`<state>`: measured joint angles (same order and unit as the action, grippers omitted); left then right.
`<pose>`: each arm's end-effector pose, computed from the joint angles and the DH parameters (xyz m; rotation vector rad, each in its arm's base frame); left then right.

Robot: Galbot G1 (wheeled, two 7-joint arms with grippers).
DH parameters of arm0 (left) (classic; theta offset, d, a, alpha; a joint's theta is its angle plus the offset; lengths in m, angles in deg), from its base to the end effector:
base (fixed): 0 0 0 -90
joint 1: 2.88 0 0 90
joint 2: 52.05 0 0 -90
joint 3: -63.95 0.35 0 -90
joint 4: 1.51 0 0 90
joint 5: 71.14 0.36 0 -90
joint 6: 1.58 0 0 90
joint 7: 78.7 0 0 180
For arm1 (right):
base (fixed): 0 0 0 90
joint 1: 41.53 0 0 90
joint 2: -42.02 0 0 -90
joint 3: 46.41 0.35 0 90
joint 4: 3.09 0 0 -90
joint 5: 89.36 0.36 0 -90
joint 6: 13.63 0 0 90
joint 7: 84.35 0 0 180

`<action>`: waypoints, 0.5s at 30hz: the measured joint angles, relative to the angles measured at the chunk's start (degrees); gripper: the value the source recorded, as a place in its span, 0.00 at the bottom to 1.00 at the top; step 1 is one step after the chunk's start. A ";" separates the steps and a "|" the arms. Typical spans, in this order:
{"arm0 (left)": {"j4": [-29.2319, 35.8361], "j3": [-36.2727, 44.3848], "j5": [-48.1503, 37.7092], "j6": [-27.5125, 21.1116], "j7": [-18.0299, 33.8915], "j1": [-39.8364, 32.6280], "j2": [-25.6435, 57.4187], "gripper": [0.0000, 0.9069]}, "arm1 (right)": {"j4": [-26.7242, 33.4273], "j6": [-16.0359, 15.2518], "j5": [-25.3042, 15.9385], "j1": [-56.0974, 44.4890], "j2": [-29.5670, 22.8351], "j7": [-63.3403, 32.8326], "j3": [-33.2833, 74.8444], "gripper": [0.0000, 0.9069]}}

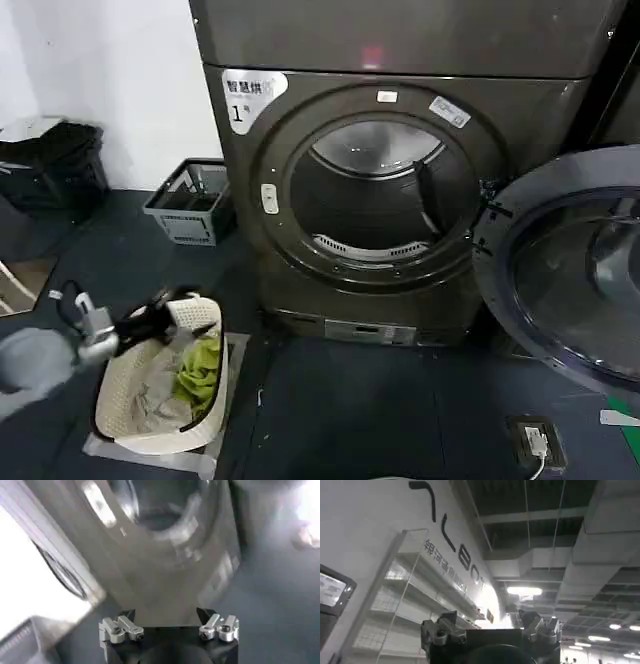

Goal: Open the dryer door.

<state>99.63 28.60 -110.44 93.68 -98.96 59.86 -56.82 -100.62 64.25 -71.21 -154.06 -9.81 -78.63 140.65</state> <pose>0.3238 0.2555 -0.1823 -1.0767 -2.3958 -0.9267 -0.0479 -0.4656 -0.0009 1.6585 2.1572 -0.6514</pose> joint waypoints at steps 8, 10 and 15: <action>-1.33 -4.35 9.91 -1.61 -7.72 5.27 7.65 1.00 | 0.13 -0.10 0.51 0.38 0.29 0.27 -0.92 1.00; -1.93 -5.12 12.14 -2.03 -7.70 6.02 8.71 1.00 | 0.15 -0.11 0.62 0.55 0.35 0.35 -1.20 1.00; -2.61 -5.84 15.21 -2.55 -10.37 7.01 10.84 1.00 | 0.07 -0.11 0.63 0.84 0.23 0.51 -1.86 1.00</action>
<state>97.02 22.77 -95.24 91.13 -109.33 66.87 -45.99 -100.55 64.14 -70.59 -153.22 -9.58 -78.13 138.79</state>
